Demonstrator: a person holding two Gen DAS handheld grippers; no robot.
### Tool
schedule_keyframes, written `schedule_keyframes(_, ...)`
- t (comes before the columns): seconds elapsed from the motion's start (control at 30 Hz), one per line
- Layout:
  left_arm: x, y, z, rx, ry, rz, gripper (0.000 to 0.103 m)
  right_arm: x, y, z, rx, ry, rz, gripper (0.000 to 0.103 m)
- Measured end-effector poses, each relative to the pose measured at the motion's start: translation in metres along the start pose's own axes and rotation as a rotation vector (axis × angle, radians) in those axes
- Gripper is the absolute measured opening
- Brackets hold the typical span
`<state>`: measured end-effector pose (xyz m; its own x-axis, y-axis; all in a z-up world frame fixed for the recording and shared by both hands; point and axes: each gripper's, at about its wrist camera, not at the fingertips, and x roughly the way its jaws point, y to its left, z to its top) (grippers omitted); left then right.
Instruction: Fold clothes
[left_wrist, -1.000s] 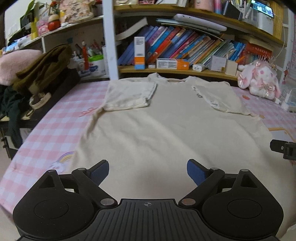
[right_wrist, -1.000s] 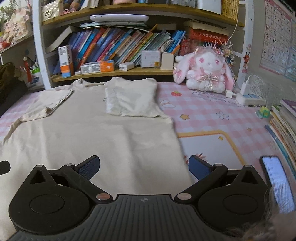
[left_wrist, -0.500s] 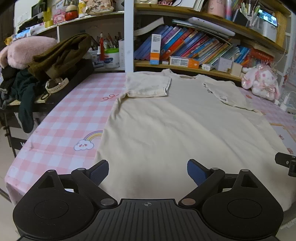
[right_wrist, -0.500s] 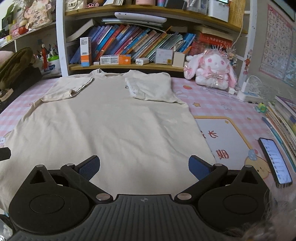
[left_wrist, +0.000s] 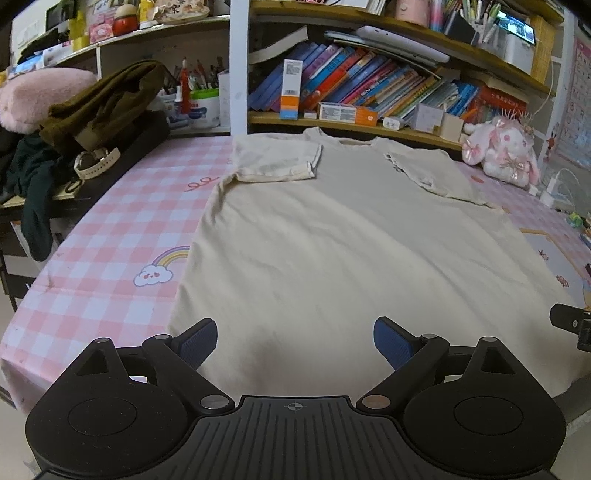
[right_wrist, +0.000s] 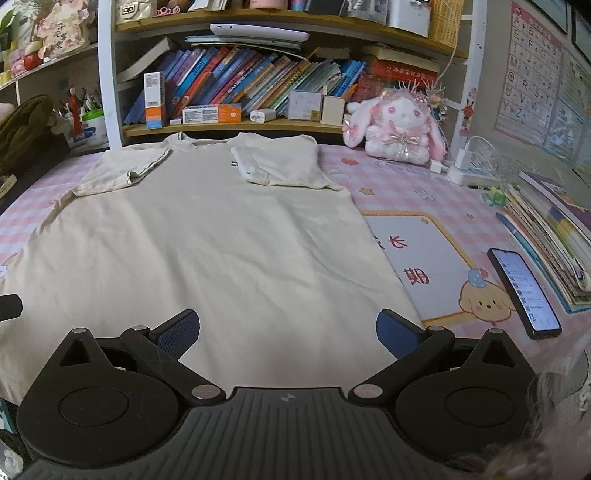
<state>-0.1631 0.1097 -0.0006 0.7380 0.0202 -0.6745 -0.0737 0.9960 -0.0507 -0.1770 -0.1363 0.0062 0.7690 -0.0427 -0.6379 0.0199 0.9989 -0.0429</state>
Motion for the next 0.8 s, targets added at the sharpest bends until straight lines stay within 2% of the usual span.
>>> schedule_keyframes(0.53, 0.003, -0.007, -0.006, 0.029, 0.028, -0.009, 0.094, -0.008, -0.01, -0.011, 0.029, 0.016, -0.032, 0.103)
schedule_keyframes(0.8, -0.008, -0.01, -0.009, 0.049, -0.007, 0.019, 0.094, -0.017, -0.012, -0.017, 0.023, -0.004, 0.004, 0.103)
